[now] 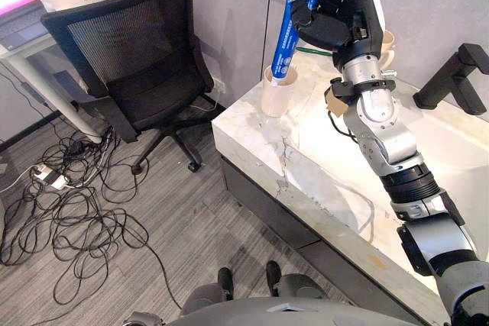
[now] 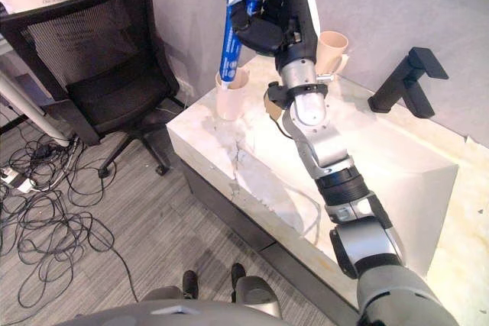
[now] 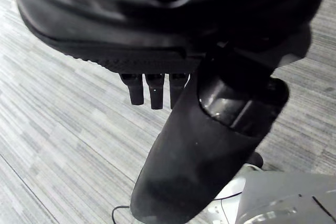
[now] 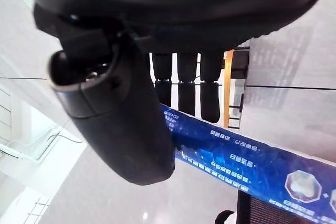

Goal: Organize the bathroom.

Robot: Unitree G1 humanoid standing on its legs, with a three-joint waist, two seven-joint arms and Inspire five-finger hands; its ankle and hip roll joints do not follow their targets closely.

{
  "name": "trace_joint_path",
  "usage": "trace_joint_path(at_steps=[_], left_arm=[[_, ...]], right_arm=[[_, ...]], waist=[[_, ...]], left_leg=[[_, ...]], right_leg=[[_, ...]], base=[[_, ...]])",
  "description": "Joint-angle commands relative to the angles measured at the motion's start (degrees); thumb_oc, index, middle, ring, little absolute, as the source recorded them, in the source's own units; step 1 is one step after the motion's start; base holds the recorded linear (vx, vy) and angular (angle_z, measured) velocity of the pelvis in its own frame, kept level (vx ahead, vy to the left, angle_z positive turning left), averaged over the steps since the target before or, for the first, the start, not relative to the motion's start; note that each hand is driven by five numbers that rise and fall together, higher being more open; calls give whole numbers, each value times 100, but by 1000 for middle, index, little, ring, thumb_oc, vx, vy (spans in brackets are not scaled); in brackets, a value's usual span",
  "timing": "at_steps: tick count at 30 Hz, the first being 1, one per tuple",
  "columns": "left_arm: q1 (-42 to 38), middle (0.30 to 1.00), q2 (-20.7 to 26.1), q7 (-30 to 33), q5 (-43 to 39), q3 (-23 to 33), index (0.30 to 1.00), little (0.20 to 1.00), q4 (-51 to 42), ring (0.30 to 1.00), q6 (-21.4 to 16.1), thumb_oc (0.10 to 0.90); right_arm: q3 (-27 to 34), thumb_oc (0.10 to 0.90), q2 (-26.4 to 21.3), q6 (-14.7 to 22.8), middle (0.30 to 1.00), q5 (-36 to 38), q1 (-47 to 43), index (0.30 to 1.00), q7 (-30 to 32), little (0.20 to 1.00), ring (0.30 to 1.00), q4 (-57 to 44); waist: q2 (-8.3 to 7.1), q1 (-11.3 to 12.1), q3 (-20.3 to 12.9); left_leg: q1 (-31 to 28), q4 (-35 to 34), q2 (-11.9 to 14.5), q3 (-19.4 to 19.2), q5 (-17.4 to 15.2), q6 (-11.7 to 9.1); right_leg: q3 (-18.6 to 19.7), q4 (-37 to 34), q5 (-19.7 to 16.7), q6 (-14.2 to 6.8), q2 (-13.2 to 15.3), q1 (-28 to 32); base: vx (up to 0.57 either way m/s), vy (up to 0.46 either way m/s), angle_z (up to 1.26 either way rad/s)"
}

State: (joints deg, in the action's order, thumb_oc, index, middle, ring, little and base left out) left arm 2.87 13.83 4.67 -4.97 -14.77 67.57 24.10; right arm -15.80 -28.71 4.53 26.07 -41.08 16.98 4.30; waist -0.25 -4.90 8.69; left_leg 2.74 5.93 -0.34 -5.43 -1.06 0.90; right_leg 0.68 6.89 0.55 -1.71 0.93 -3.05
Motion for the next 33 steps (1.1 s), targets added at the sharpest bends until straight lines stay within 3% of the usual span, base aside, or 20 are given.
trace_joint_path(at_steps=[1, 11, 15, 22, 33], left_arm=[[255, 900, 372, 146, -168, -56, 900, 900, 203, 900, 287, 800], [264, 900, 375, 120, -45, -18, 900, 900, 142, 900, 481, 800], [130, 900, 327, 163, -68, -12, 900, 900, 184, 900, 646, 800], [-104, 900, 133, 532, -528, -125, 900, 900, 351, 900, 988, 800], [-264, 900, -40, 905, -1111, -192, 900, 900, 441, 900, 1214, 800]], right_arm=[[526, 400, 181, 972, 300, -92, -800, 300, 240, 300, 300, -346], [526, 400, 160, 965, 300, -279, -897, 300, 324, 300, 300, -206], [533, 400, 119, 921, 300, -276, -921, 300, 349, 300, 300, -219], [556, 400, -60, 1032, 300, 74, -903, 300, 352, 300, 300, -258], [507, 400, 33, 1119, 300, 394, -880, 300, 331, 300, 300, -229]], waist=[[-66, 68, -212], [-32, 94, -172], [-80, 54, -211], [-304, -98, -332], [-395, -171, -366]], left_leg=[[-144, 455, 363, -189, -658, -101], [-157, 430, 395, -149, -598, -126], [-169, 432, 398, -178, -615, -118], [-187, 552, 507, -326, -676, -119], [-157, 630, 599, -392, -659, -168]], right_leg=[[216, 516, 677, -440, 173, -167], [169, 609, 719, -407, 145, -176], [165, 637, 736, -404, 134, -192], [233, 720, 769, -362, 72, -188], [301, 754, 817, -301, 8, -149]], base=[[33, -22, 9], [44, -23, 6], [27, -29, -1], [46, -55, -8], [22, -16, -6]])
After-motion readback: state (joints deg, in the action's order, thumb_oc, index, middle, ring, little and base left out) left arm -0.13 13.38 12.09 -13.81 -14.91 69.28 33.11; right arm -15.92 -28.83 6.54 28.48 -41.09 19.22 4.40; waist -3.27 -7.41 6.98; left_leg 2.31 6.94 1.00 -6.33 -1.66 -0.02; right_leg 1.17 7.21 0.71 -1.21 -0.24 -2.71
